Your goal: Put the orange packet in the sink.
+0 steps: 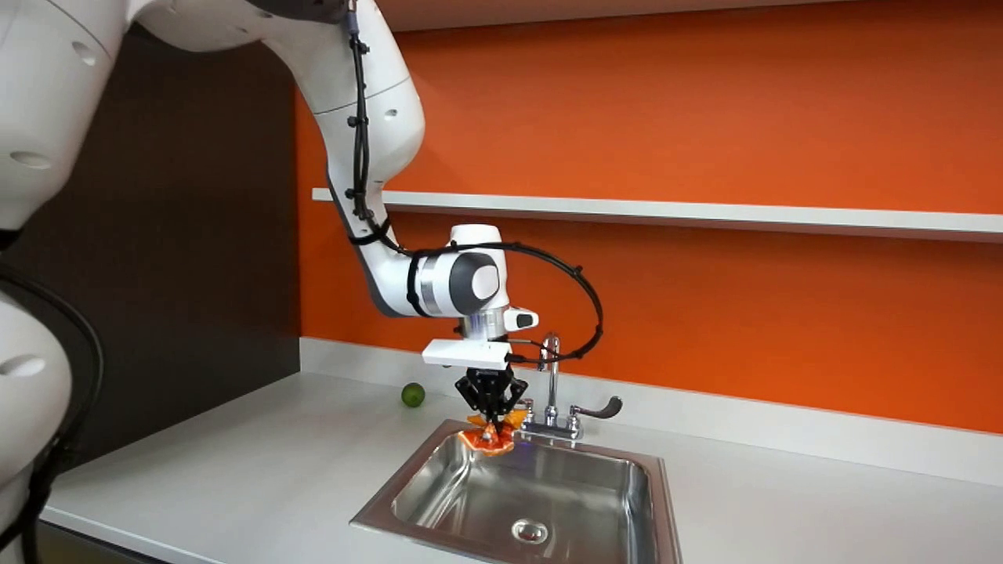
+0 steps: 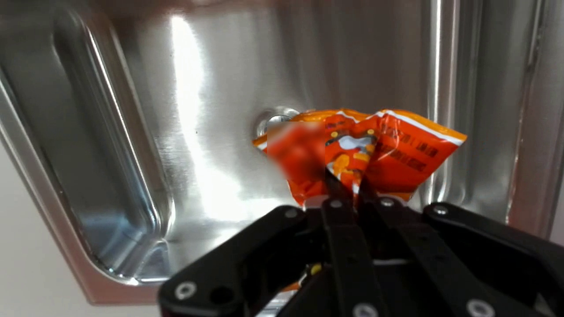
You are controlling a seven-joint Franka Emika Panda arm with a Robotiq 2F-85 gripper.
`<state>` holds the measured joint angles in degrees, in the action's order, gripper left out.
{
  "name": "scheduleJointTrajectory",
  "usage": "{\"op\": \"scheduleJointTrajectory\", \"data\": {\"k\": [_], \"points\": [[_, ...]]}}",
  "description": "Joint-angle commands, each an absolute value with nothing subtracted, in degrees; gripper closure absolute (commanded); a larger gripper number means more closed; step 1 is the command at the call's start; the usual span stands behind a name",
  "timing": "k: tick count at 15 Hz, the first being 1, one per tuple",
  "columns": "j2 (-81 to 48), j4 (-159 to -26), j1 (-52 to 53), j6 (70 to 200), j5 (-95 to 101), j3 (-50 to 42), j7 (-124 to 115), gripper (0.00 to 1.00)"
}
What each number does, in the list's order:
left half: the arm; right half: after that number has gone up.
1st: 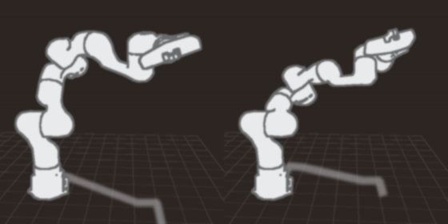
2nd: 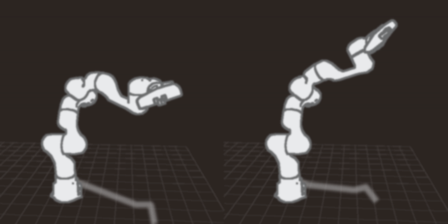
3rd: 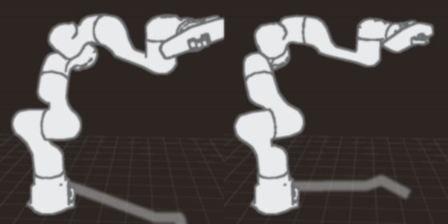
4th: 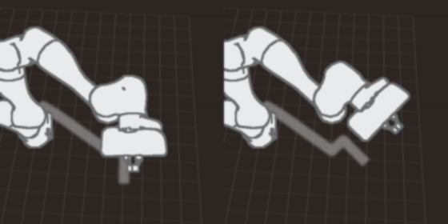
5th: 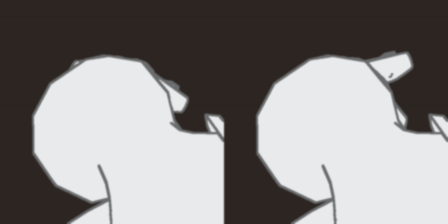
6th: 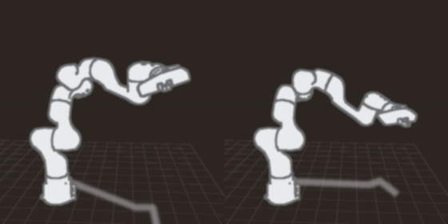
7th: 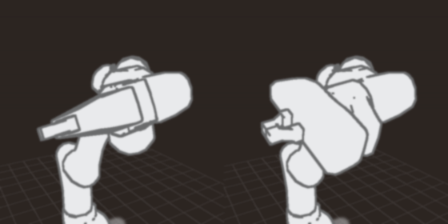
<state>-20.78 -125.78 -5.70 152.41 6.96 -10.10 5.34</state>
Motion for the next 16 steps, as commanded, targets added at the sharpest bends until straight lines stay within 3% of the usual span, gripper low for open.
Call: {"op": "scheduleJointTrajectory", "data": {"k": [1, 16], "points": [[-24.61, -125.37, -7.15, 155.87, 6.64, -9.59, 4.47, 0.98], [-41.85, -121.61, -10.97, 165.38, 3.40, -8.04, 5.34, 0.98]]}}
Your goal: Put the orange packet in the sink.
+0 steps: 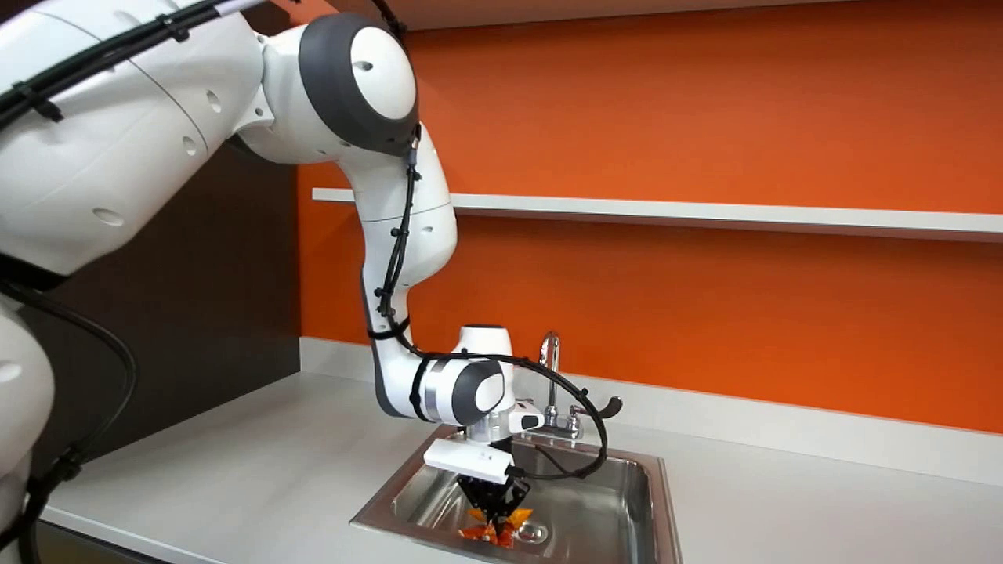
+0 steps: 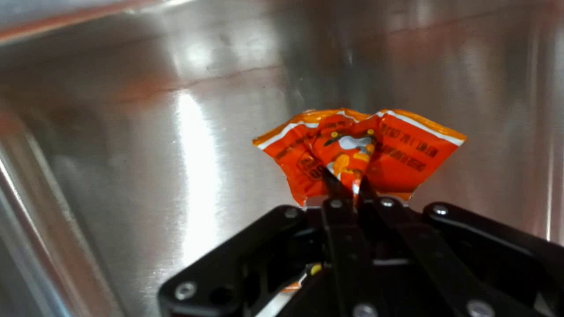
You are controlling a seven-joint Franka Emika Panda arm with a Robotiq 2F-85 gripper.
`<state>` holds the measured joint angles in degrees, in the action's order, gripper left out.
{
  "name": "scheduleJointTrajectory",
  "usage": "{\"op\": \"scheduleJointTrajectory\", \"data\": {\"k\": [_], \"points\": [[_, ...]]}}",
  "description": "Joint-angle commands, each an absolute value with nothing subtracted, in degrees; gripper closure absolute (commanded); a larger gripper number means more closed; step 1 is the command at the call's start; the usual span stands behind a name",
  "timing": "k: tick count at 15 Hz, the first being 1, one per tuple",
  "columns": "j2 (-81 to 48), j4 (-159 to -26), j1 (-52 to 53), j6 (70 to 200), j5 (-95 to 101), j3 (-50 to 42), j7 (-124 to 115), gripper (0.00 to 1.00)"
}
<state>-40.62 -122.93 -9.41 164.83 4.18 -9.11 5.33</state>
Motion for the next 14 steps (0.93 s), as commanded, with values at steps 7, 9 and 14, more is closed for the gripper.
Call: {"op": "scheduleJointTrajectory", "data": {"k": [7, 9, 14], "points": [[-36.48, -125.27, -10.00, 166.49, 3.37, -8.83, 4.19, 0.28], [-33.51, -126.81, -9.69, 166.35, 3.35, -8.98, 3.76, 0.13], [-24.64, -133.07, -6.91, 164.64, 4.77, -11.46, 1.70, 0.00]]}}
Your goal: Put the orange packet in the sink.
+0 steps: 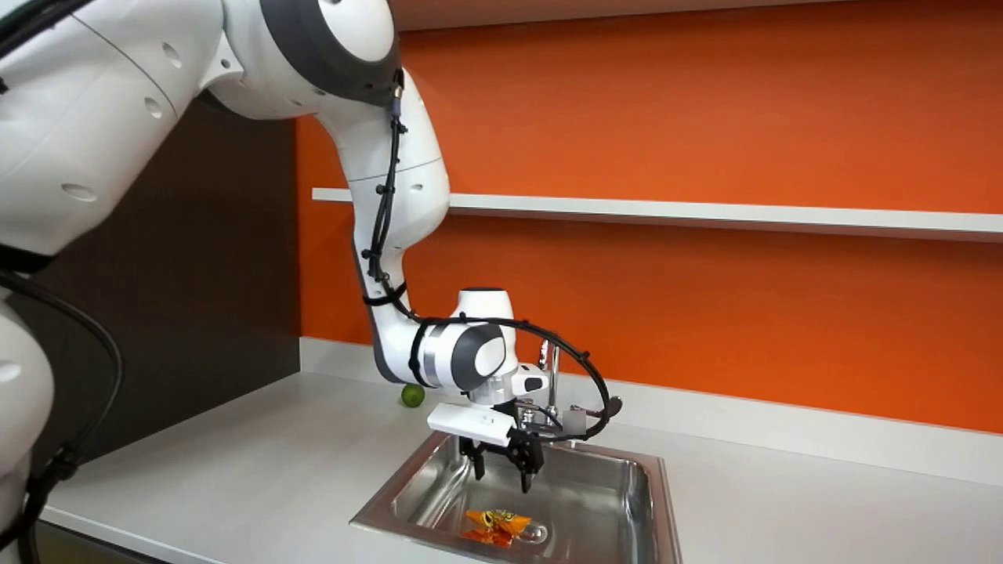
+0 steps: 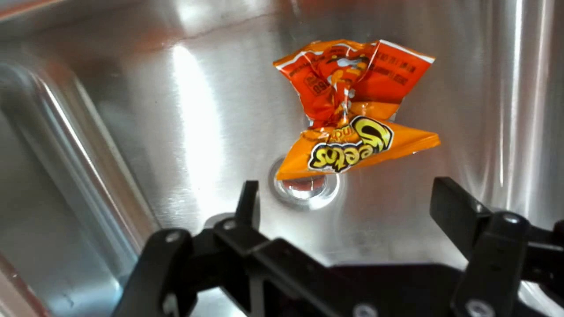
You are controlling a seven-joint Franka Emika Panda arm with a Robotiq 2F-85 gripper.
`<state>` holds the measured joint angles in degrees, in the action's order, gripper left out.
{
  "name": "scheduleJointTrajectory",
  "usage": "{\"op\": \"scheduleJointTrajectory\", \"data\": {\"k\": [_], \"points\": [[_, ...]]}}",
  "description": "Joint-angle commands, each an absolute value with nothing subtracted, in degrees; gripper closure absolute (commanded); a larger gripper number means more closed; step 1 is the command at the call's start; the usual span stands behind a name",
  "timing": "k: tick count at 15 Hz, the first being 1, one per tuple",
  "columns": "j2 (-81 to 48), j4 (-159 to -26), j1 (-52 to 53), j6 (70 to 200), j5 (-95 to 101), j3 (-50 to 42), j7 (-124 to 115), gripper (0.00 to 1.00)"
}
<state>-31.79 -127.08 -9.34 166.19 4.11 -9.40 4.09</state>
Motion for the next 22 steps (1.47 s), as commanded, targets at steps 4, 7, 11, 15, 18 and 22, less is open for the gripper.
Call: {"op": "scheduleJointTrajectory", "data": {"k": [4, 7, 11, 15, 18, 22], "points": [[-15.37, -141.23, -1.69, 161.68, 8.65, -15.91, -1.52, 0.00], [-8.24, -146.51, 1.13, 157.22, 13.53, -17.44, -5.18, 0.00], [0.71, -151.72, 0.31, 150.99, 17.86, -14.44, -9.16, 0.00], [8.73, -155.92, -1.76, 145.32, 17.84, -10.67, -9.63, 0.00], [6.56, -154.66, -2.87, 145.92, 15.50, -8.94, -7.38, 0.00], [7.16, -155.12, -3.49, 145.74, 15.39, -8.17, -7.39, 0.00]]}}
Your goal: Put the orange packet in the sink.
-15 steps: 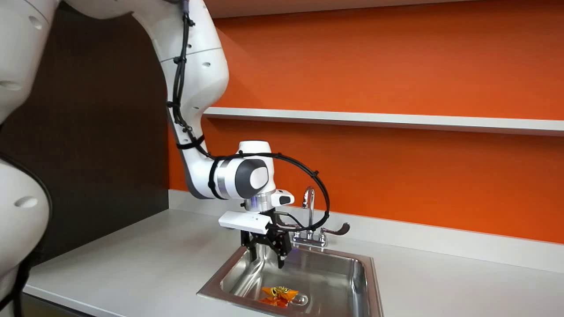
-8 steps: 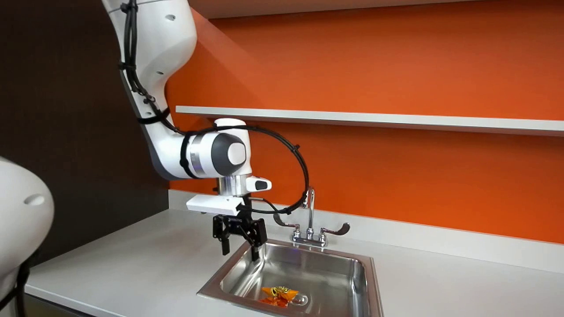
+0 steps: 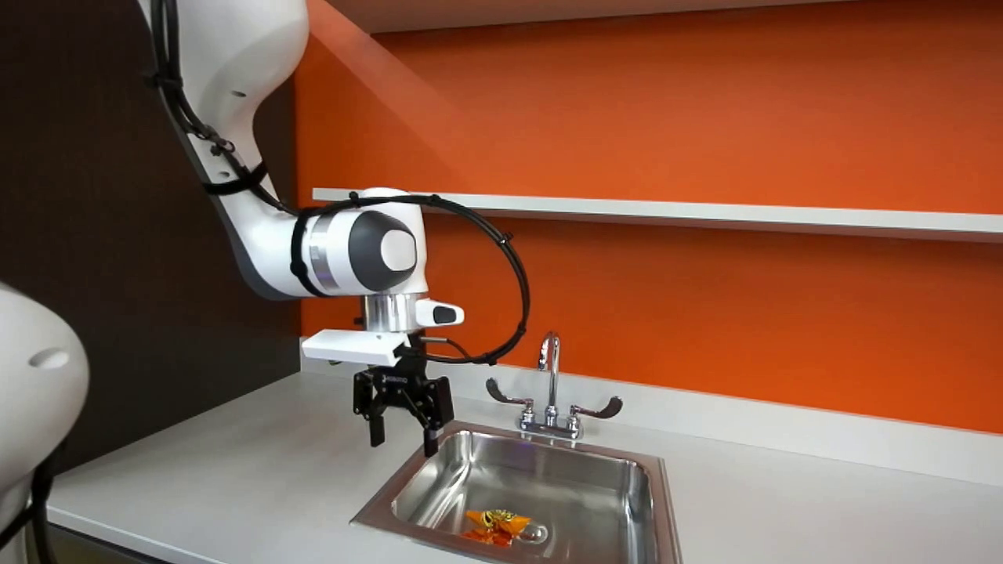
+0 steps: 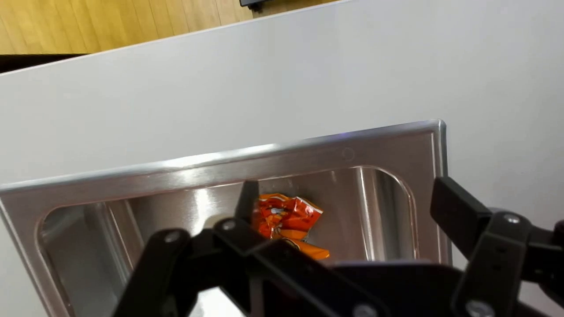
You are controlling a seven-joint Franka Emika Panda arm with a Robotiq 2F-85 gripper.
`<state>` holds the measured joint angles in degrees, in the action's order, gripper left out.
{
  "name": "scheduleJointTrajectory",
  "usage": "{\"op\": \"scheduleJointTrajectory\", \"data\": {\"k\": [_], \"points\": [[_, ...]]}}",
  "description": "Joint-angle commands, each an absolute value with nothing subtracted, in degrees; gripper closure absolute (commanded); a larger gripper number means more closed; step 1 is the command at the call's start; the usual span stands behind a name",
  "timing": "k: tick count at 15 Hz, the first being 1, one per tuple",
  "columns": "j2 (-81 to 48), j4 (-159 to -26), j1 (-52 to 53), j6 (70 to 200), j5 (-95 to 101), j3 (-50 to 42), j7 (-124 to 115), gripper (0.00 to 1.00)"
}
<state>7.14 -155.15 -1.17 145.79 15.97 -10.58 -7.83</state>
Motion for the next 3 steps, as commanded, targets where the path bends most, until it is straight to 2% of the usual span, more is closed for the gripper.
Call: {"op": "scheduleJointTrajectory", "data": {"k": [1, 3], "points": [[6.86, -155.11, -3.53, 145.76, 15.42, -8.16, -7.41, 0.00], [6.66, -155.06, -3.60, 145.77, 15.44, -8.10, -7.43, 0.00]]}}
